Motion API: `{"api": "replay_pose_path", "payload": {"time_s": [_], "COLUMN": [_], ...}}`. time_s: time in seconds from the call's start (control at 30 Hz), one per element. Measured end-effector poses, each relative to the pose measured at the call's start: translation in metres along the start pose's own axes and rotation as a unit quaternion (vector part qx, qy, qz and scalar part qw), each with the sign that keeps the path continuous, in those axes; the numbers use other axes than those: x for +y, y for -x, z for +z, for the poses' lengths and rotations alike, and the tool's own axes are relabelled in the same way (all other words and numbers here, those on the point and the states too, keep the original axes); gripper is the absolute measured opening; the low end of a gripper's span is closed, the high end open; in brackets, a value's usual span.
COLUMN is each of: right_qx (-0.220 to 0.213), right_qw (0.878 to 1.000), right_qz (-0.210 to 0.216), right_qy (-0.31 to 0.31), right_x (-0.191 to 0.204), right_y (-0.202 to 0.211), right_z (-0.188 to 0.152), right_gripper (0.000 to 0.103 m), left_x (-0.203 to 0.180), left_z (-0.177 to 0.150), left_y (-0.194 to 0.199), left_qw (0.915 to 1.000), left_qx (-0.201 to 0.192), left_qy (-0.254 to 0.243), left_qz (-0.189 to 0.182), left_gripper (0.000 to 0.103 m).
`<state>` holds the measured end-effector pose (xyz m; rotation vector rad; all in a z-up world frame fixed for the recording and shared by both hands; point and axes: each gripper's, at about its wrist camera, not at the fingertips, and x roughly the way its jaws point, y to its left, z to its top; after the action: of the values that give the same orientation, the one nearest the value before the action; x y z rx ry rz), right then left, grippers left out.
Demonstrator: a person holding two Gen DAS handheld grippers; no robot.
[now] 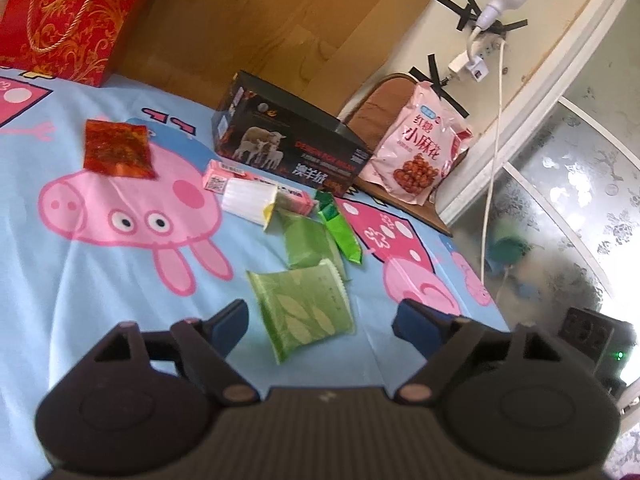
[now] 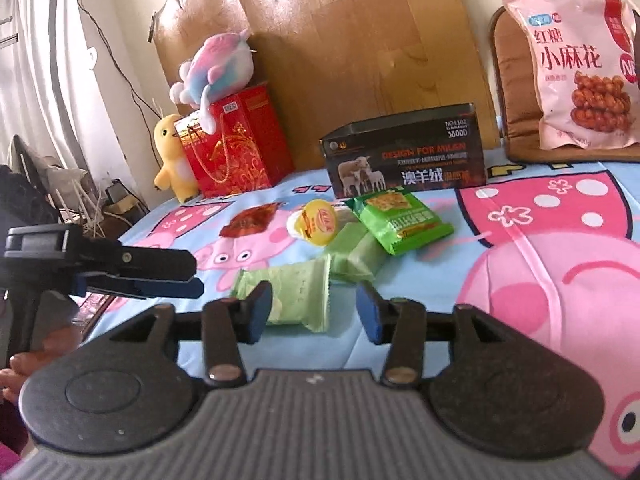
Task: Organize snacks
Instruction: 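Reach the left gripper to the light green leaf-print bag and grasp it, then carry the leaf-print bag into the black tin box and open the left gripper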
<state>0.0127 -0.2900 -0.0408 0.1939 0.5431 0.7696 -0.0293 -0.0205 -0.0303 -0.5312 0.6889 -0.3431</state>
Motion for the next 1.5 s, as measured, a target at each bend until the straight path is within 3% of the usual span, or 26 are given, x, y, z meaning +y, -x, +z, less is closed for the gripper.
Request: {"api": "replay_pose_path", "payload": {"time_s": [0.43, 0.7, 0.87, 0.97, 1.03, 1.07, 1.1, 1.13, 1.2, 1.27, 1.47, 1.5], "right_qx": [0.029, 0.031, 0.035, 0.043, 0.066, 0.076, 0.087, 0.085, 0.082, 0.071, -0.008, -0.021], "right_qw": [0.999, 0.998, 0.997, 0.996, 0.994, 0.992, 0.990, 0.988, 0.985, 0.983, 0.986, 0.984], "right_qz": [0.039, 0.038, 0.022, 0.017, 0.018, 0.016, 0.019, 0.023, 0.028, 0.015, 0.009, 0.003], "right_qy": [0.016, 0.042, 0.064, 0.070, 0.088, 0.100, 0.109, 0.123, 0.149, 0.168, 0.168, 0.177], "right_x": [0.015, 0.023, 0.023, 0.017, 0.016, 0.016, 0.018, 0.021, 0.031, 0.041, 0.040, 0.039], "right_y": [-0.014, -0.014, -0.021, -0.027, -0.037, -0.042, -0.048, -0.052, -0.056, -0.057, -0.045, -0.046], "right_z": [-0.008, -0.009, -0.007, -0.002, -0.002, -0.002, -0.004, -0.006, -0.008, -0.008, 0.028, 0.040], "right_gripper": [0.055, 0.059, 0.067, 0.072, 0.074, 0.074, 0.075, 0.072, 0.049, 0.042, 0.039, 0.039], "left_x": [0.003, 0.013, 0.013, 0.014, 0.017, 0.016, 0.014, 0.011, 0.005, 0.002, -0.025, -0.031], "left_z": [0.000, 0.016, 0.018, 0.013, 0.009, 0.007, 0.006, 0.006, 0.008, 0.019, 0.084, 0.097], "left_y": [-0.003, 0.004, -0.007, -0.021, -0.035, -0.036, -0.040, -0.045, -0.047, -0.044, -0.036, -0.039], "left_qw": [1.0000, 0.9999, 1.0000, 0.9994, 0.9979, 0.9985, 0.9983, 0.9975, 0.9975, 0.9976, 0.9965, 0.9955], "left_qx": [0.007, -0.011, 0.007, 0.033, 0.062, 0.053, 0.059, 0.071, 0.066, 0.058, 0.010, 0.000], "left_qy": [-0.006, 0.000, -0.001, 0.003, 0.012, 0.008, 0.002, -0.002, -0.018, -0.027, -0.081, -0.093], "left_qz": [0.001, 0.010, 0.004, 0.008, 0.013, 0.010, 0.007, 0.002, 0.022, 0.027, 0.019, 0.022], "left_gripper": [0.087, 0.087, 0.087, 0.081, 0.067, 0.066, 0.055, 0.051, 0.051, 0.051, 0.052, 0.056]}}
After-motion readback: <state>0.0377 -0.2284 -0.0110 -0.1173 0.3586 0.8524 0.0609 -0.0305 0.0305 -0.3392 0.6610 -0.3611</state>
